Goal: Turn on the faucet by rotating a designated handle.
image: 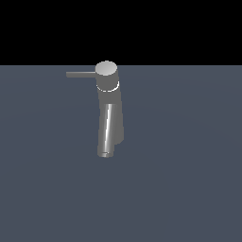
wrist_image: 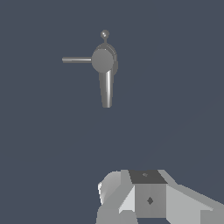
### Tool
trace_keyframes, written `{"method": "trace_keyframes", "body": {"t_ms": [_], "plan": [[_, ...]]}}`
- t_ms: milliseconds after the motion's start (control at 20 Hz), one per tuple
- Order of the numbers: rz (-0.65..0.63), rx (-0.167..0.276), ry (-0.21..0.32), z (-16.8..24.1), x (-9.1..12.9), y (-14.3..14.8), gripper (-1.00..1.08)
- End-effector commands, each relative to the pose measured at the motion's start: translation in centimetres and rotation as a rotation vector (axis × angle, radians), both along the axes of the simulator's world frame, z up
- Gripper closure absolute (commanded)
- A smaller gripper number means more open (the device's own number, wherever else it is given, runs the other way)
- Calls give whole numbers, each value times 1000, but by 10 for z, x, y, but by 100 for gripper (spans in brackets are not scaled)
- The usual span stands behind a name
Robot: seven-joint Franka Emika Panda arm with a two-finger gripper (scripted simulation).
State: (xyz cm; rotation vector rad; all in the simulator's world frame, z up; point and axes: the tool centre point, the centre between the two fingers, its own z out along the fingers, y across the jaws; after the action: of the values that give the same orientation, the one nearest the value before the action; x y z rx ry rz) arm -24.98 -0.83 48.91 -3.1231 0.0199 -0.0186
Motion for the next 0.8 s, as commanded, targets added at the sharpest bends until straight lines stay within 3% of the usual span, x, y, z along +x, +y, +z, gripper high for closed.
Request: {"method": "trace_keyframes", "body": {"t_ms": [0, 750], "plan": [[0, 0, 0, 0, 0, 0, 108], [-147, 44, -41, -26, 5, 19, 108]]}}
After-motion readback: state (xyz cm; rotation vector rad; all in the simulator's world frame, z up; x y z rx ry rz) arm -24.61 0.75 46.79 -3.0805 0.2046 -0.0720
